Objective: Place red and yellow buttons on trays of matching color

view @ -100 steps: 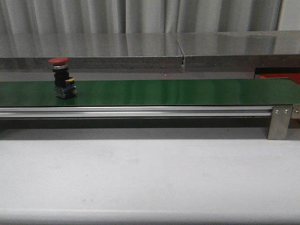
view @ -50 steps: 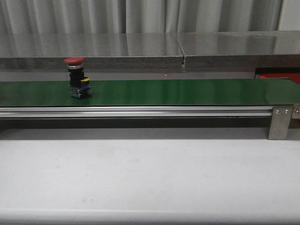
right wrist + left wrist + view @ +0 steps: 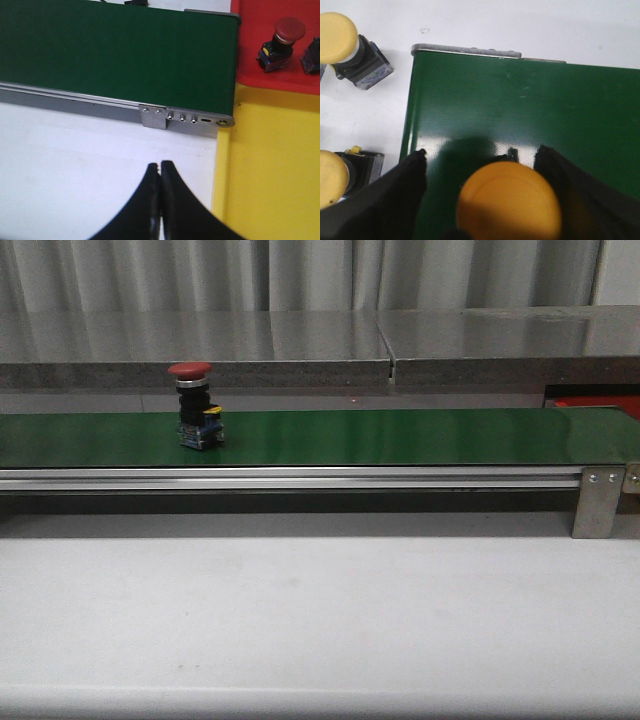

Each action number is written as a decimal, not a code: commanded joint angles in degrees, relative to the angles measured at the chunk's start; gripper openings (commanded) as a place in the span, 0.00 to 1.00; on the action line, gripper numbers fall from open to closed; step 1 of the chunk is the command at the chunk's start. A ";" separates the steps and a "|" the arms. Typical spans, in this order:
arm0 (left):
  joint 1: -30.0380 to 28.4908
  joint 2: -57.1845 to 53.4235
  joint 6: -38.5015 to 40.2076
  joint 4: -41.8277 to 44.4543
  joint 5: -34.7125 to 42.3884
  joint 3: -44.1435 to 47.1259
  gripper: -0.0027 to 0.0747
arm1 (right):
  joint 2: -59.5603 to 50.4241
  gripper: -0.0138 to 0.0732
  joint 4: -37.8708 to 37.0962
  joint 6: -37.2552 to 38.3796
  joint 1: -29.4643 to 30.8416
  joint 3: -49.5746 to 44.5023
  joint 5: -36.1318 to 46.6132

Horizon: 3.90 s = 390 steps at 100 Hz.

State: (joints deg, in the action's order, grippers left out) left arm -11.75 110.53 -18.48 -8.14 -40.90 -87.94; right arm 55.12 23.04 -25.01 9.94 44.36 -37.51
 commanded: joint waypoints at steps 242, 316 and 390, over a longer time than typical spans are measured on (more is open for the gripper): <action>13.61 -87.04 -1.47 -12.21 17.07 61.09 0.01 | -1.07 0.08 0.93 -0.57 0.04 1.51 10.95; 13.61 -87.04 -1.47 -12.21 17.07 61.09 0.01 | -0.89 0.22 1.71 -0.57 0.04 1.51 12.17; 13.61 -87.04 -1.47 -12.21 17.07 61.09 0.01 | 17.97 0.90 2.95 -4.06 -7.59 16.21 2.83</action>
State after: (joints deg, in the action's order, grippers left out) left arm 1.33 23.12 -19.96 -19.08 -28.05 -25.15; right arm 69.58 24.77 -27.63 4.09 55.61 -36.57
